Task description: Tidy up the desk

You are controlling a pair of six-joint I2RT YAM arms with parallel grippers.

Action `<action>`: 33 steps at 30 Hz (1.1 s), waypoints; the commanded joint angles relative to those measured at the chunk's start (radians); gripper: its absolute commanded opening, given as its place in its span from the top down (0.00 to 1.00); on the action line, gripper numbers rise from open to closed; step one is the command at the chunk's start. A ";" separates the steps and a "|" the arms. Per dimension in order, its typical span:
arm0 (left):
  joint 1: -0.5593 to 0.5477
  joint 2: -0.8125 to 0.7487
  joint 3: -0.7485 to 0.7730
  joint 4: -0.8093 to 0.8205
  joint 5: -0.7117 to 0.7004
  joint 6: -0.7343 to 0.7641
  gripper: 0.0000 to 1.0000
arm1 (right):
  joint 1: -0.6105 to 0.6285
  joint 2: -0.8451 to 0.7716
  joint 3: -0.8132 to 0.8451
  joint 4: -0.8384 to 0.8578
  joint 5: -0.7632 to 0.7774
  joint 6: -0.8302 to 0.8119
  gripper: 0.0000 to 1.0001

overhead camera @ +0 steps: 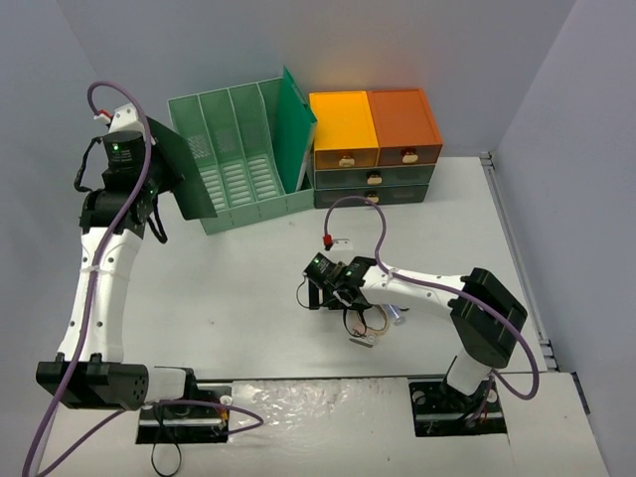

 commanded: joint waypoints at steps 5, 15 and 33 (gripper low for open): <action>-0.006 0.022 0.121 0.075 -0.061 0.063 1.00 | 0.006 -0.088 -0.022 -0.044 0.057 -0.012 0.19; -0.007 0.075 0.126 0.084 -0.044 0.073 1.00 | 0.006 -0.104 -0.038 -0.053 0.060 -0.023 0.19; -0.010 0.222 0.134 0.015 0.032 0.051 1.00 | 0.005 -0.103 -0.038 -0.055 0.057 -0.028 0.19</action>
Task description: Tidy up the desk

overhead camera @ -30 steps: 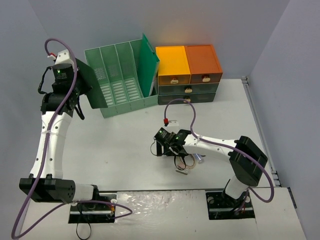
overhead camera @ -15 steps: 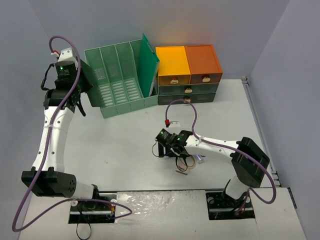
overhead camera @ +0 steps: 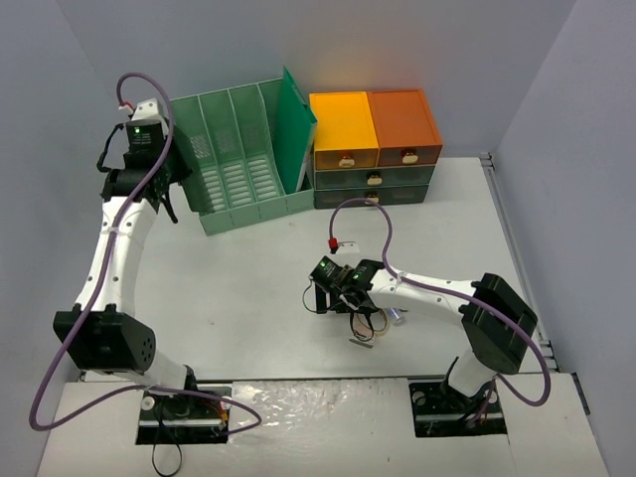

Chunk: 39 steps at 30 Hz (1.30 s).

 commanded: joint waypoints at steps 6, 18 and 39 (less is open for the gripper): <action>-0.013 0.087 0.068 -0.025 0.049 -0.032 1.00 | 0.004 -0.045 0.002 -0.018 0.042 -0.007 0.19; -0.023 0.159 0.099 -0.040 0.048 -0.037 0.50 | 0.004 -0.054 0.000 -0.017 0.054 -0.011 0.18; -0.047 0.179 0.083 0.131 -0.086 0.077 0.27 | 0.016 -0.099 -0.013 0.016 0.075 -0.047 0.17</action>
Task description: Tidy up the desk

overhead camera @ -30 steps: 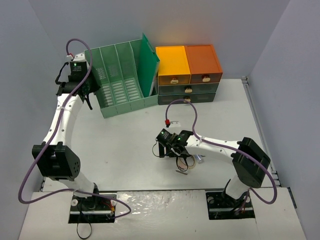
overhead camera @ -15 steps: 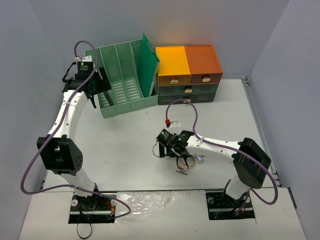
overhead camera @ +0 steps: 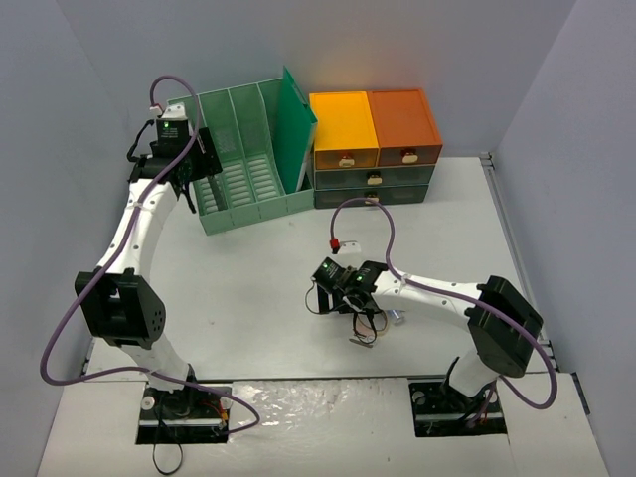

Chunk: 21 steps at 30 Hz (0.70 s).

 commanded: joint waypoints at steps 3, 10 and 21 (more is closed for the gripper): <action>-0.004 0.015 0.038 0.129 -0.079 0.105 0.27 | 0.014 -0.071 0.026 0.041 0.049 -0.044 0.16; -0.005 0.082 0.058 0.194 -0.136 0.137 0.27 | 0.016 -0.040 0.087 0.048 0.049 -0.110 0.16; -0.010 0.218 0.169 0.259 -0.336 0.200 0.27 | 0.016 -0.033 0.056 0.085 0.036 -0.155 0.16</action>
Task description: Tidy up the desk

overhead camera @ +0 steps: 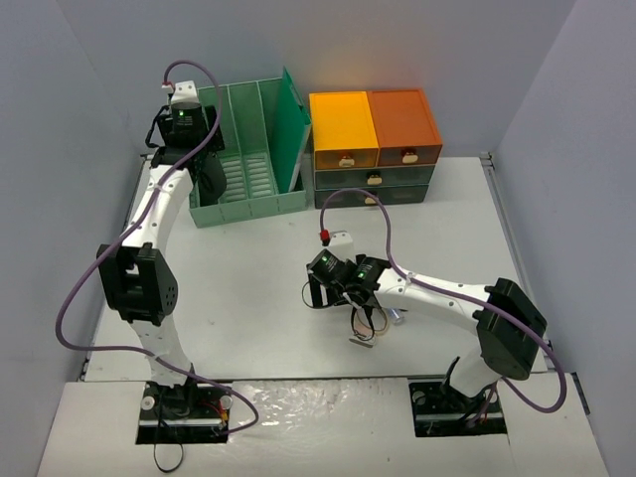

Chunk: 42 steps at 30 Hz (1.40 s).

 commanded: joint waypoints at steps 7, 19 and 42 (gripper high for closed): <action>0.013 0.038 0.017 0.129 -0.300 0.067 0.27 | 0.007 -0.022 -0.010 0.055 0.023 -0.051 0.16; -0.001 0.007 -0.054 0.413 -0.423 0.151 0.19 | 0.020 -0.073 -0.058 0.096 0.005 -0.058 0.16; -0.050 -0.151 -0.196 0.879 -0.359 0.432 0.03 | 0.069 -0.115 -0.114 0.181 -0.003 -0.038 0.15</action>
